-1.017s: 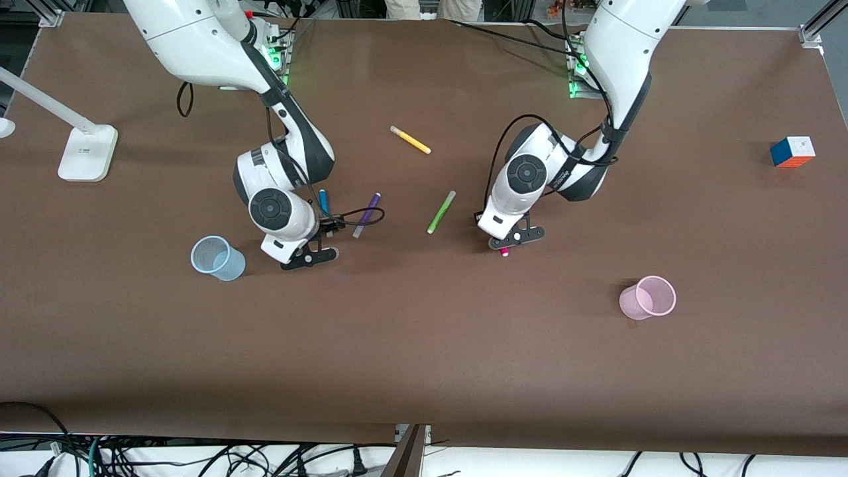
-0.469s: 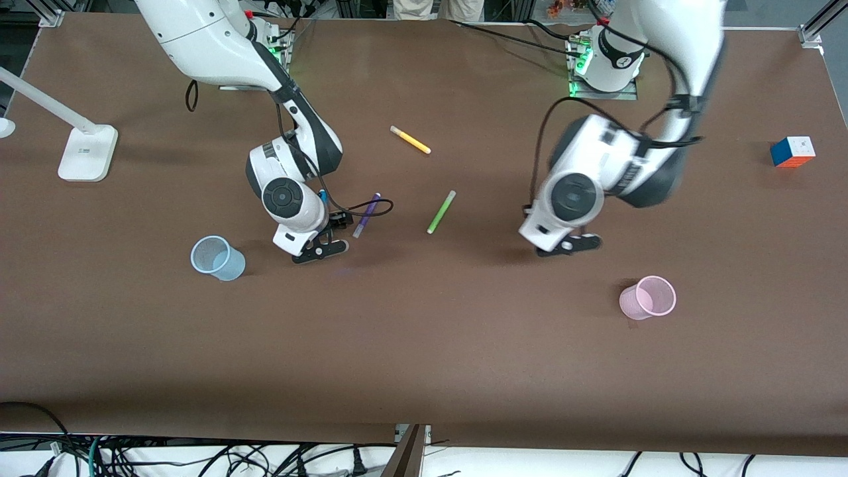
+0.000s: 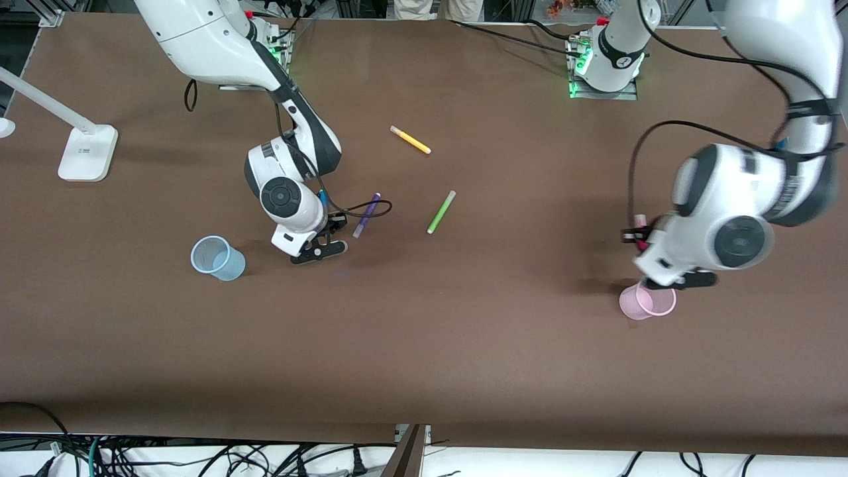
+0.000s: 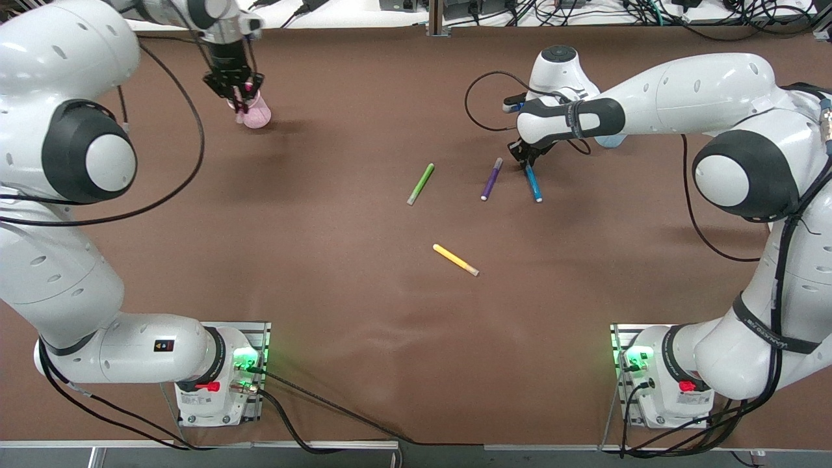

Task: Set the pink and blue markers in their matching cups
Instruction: 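Carry the pink marker over the pink cup with the left gripper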

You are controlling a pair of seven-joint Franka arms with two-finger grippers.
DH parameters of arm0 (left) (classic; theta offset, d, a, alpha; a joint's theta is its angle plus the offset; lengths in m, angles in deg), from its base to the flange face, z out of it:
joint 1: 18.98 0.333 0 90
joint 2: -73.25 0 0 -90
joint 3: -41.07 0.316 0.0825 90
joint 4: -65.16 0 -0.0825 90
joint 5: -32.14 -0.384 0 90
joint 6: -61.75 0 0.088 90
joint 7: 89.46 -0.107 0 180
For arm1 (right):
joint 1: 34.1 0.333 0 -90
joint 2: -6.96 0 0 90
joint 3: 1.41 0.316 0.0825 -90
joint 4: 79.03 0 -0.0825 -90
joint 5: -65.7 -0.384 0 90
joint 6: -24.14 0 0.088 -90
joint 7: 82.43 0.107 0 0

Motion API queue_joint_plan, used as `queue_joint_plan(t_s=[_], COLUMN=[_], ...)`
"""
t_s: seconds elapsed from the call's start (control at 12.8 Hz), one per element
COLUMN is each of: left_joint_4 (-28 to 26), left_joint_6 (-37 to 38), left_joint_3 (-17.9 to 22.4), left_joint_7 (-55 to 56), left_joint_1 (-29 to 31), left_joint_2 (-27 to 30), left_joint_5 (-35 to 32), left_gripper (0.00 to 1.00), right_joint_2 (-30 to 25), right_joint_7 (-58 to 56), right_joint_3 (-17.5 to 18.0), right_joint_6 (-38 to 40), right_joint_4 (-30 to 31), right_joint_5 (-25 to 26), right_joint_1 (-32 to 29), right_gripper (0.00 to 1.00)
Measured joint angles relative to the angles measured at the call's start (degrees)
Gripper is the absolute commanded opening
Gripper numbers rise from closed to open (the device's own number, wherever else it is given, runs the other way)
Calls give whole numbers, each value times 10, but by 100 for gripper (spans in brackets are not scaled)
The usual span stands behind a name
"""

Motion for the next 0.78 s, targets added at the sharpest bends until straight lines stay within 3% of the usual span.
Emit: queue_joint_plan(t_s=[0.31,0.78], left_joint_4=[1,2], left_joint_6=[-50,-155], left_joint_3=[-2,-3], left_joint_7=[-61,-62], left_joint_1=[44,58], left_joint_2=[-14,-60], left_joint_5=[0,0], left_gripper=[2,5], right_joint_2=[-13,-79], right_joint_7=[-22,-229], right_joint_3=[-1,-36], right_joint_6=[-3,40], right_joint_4=[-12,-37], right_joint_5=[1,0], right_joint_1=[0,-10], right_gripper=[15,15])
